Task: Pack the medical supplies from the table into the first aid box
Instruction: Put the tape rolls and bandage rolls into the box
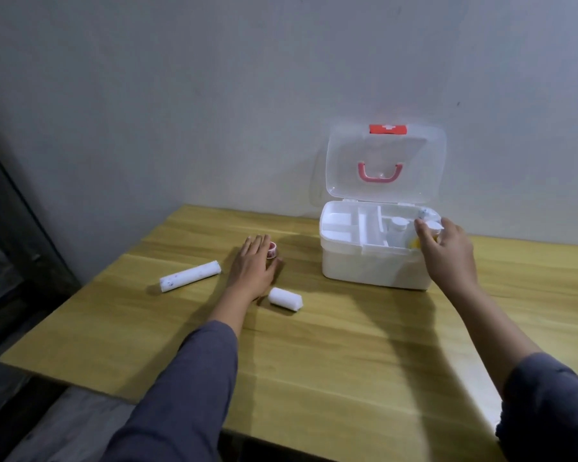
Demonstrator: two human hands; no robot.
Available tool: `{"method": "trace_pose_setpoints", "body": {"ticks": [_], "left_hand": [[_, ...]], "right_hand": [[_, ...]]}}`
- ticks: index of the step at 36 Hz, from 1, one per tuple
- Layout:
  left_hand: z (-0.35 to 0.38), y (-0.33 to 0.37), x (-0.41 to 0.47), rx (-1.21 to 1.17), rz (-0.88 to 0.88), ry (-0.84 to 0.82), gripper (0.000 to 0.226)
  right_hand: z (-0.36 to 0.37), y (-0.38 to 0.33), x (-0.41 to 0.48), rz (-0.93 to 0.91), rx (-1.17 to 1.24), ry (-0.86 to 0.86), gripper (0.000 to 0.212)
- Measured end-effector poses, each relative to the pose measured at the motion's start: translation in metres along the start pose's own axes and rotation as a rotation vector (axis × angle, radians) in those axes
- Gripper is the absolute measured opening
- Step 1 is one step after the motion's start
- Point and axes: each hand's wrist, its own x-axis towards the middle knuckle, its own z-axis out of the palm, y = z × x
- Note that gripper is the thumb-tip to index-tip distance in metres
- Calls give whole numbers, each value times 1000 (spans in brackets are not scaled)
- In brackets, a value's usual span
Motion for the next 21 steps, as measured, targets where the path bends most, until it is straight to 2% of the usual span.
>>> {"method": "trace_pose_setpoints", "body": {"ticks": [8,15,18,21], "left_hand": [[17,9,35,-89,-36,88,35],[1,23,45,-411,-205,277,29],[-19,54,55,-548,-89,341,24],[-39,99,63,-674,108,324,7]], "right_hand": [[0,-3,-3,12,-1,32,46],[0,-2,-3,14,45,28,41],[1,2,-2,6,56,23,39],[1,3,-2,-4,64,18,37]]}}
